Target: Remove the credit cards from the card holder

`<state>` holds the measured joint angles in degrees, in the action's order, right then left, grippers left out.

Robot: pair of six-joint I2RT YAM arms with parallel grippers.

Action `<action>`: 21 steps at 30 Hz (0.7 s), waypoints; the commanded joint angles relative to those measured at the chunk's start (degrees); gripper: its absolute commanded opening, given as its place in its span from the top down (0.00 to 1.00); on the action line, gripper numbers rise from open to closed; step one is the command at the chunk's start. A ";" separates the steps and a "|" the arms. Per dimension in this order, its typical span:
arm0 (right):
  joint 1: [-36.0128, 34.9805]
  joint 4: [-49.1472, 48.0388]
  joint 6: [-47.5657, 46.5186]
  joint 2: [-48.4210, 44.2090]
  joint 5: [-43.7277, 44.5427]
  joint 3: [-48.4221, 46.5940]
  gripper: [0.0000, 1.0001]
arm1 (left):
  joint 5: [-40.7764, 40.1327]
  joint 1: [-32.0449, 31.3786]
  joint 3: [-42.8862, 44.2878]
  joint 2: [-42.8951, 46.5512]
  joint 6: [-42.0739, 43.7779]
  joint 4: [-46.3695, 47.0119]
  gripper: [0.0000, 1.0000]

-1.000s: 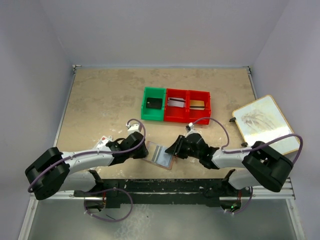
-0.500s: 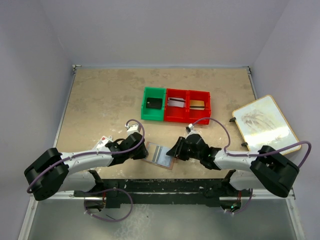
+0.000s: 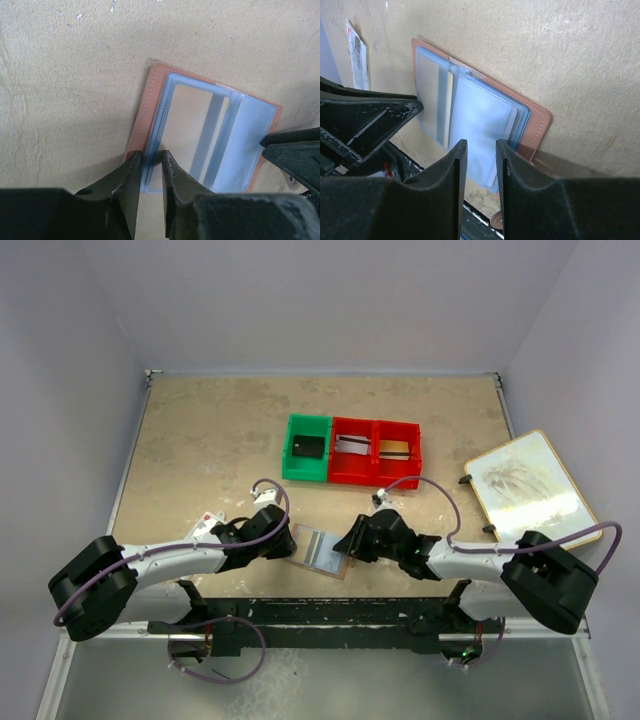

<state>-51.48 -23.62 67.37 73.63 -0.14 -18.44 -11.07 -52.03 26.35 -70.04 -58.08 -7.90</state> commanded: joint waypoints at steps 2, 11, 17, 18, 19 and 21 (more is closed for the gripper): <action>-0.63 5.61 -0.38 -2.32 2.57 -1.41 0.67 | 0.93 -0.74 0.07 0.31 -0.66 -0.87 0.80; -0.63 3.01 -2.16 -0.15 0.02 -1.39 0.66 | 0.89 -0.79 0.44 -0.16 -0.45 -0.99 0.80; -0.64 -2.76 -2.49 3.65 -3.66 -1.44 0.67 | 1.91 -0.88 0.43 -0.86 -0.02 -0.37 0.81; -0.64 -3.51 -2.69 4.16 -3.00 -1.94 0.67 | 1.97 -0.92 0.41 -0.90 0.06 -0.36 0.81; -0.64 -4.03 -3.04 4.73 -2.62 -2.61 0.67 | 2.00 -0.96 0.40 -0.88 0.08 -0.36 0.81; -0.64 -3.44 -4.26 5.89 -2.67 -4.68 0.67 | 2.00 -0.96 0.31 -0.89 0.03 -0.40 0.81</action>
<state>-51.75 -26.44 66.00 77.14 -2.50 -19.64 -11.09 -52.21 26.35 -70.17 -57.98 -7.86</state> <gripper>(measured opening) 0.328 0.197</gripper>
